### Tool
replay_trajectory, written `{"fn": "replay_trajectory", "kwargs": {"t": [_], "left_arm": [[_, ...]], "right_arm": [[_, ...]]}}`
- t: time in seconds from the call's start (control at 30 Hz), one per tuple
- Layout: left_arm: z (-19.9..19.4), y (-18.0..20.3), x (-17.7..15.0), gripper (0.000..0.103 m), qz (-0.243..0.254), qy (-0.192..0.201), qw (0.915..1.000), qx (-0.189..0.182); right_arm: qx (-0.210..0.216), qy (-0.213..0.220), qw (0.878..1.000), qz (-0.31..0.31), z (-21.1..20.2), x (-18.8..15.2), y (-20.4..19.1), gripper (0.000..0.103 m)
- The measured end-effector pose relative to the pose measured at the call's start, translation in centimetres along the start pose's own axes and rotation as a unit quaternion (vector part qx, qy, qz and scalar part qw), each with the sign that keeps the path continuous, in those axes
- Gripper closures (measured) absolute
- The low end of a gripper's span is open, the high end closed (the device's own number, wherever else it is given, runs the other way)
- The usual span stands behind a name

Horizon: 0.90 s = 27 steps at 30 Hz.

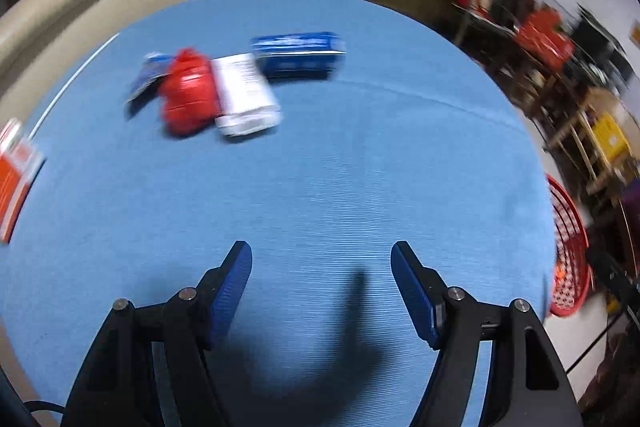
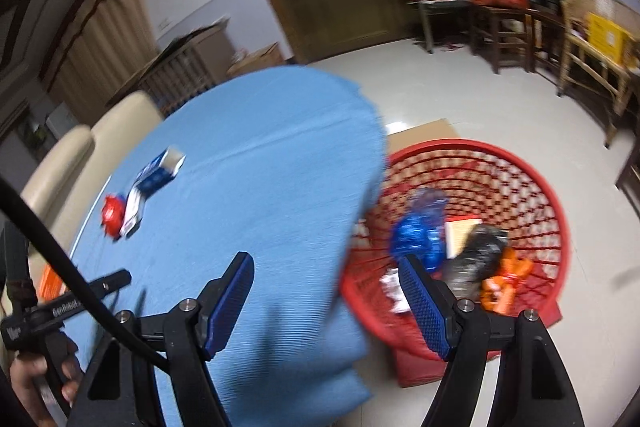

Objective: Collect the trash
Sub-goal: 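Move both tools back over the table toward the red bag, then grasp the white medicine box with the right gripper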

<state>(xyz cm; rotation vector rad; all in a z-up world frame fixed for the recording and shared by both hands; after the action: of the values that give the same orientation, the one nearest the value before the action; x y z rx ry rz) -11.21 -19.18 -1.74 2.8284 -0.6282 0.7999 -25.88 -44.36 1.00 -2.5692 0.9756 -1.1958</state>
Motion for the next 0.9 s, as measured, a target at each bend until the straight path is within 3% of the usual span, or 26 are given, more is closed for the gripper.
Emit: {"fn": "replay_trajectory", "kwargs": {"t": [0.23,0.47,0.7,0.9], "left_arm": [[-0.6,-8.3,-0.7,0.03,-0.074,0.011,0.9969,0.024],[-0.8,-13.1,-1.5,0.03,-0.121,0.012,0.9922,0.027],[-0.9,-16.0,-1.7,0.03,-0.157,0.011,0.9873,0.019],[-0.6,-16.6,-1.9,0.03,-0.164,0.008,0.9864,0.015]], "right_arm": [[0.029,-0.054,0.995,-0.076,4.3,-1.1,-7.7,0.025],[0.08,-0.099,0.98,-0.154,10.8,-1.6,-18.0,0.025],[0.094,-0.114,0.964,-0.221,17.0,-0.9,-26.1,0.025],[0.085,-0.125,0.96,-0.236,20.9,0.0,-29.0,0.025]]}}
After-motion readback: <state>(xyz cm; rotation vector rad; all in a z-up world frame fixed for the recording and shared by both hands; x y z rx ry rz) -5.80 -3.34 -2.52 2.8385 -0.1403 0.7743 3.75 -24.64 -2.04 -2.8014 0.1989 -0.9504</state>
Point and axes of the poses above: each gripper's, at about its wrist camera, not at the fingertips, and z roughly the way its jaws point, y to its right, x to its top, the point moved 8 cm from there along z, roughly the way its jaws point, and after that the axes turned 6 degrees about x, right-handed, at the moved point
